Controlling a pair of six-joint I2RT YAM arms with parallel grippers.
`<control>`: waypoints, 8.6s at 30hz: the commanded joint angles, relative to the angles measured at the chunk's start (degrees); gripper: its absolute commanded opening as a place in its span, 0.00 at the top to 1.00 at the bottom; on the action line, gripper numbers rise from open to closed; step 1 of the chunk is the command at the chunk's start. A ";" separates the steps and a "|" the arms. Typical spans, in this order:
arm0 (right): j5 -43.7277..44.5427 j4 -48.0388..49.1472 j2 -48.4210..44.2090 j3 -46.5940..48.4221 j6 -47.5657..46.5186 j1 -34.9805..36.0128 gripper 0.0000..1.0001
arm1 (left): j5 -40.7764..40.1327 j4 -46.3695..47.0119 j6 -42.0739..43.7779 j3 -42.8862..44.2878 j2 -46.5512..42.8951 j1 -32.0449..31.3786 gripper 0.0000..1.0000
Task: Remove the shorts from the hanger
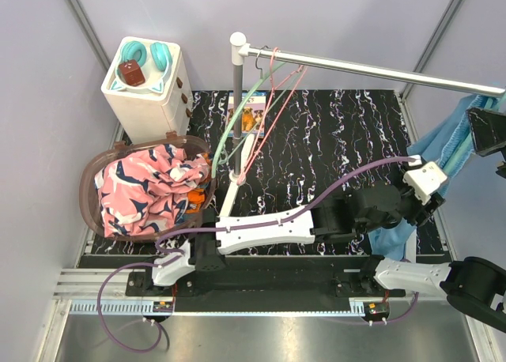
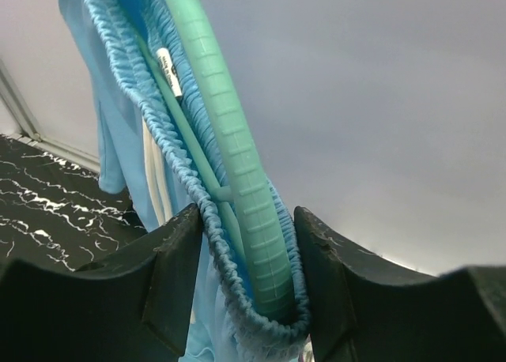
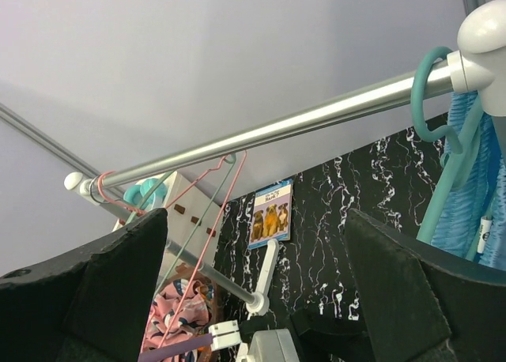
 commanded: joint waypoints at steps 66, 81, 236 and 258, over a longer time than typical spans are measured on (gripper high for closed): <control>2.21 -10.86 -5.63 -19.83 32.83 0.28 0.00 | 14.68 -8.26 -12.80 8.33 -28.49 13.37 1.00; -5.44 13.29 -3.88 -31.97 47.72 0.28 0.05 | 15.56 -11.34 -12.01 0.60 -33.41 13.19 1.00; -3.33 25.88 -7.30 -44.00 24.96 0.37 1.00 | 16.80 -25.49 -33.02 -75.40 -78.48 27.78 0.52; -3.15 25.96 -11.61 -46.91 22.85 0.28 1.00 | 18.29 -38.15 -46.28 -93.10 -87.38 27.16 0.01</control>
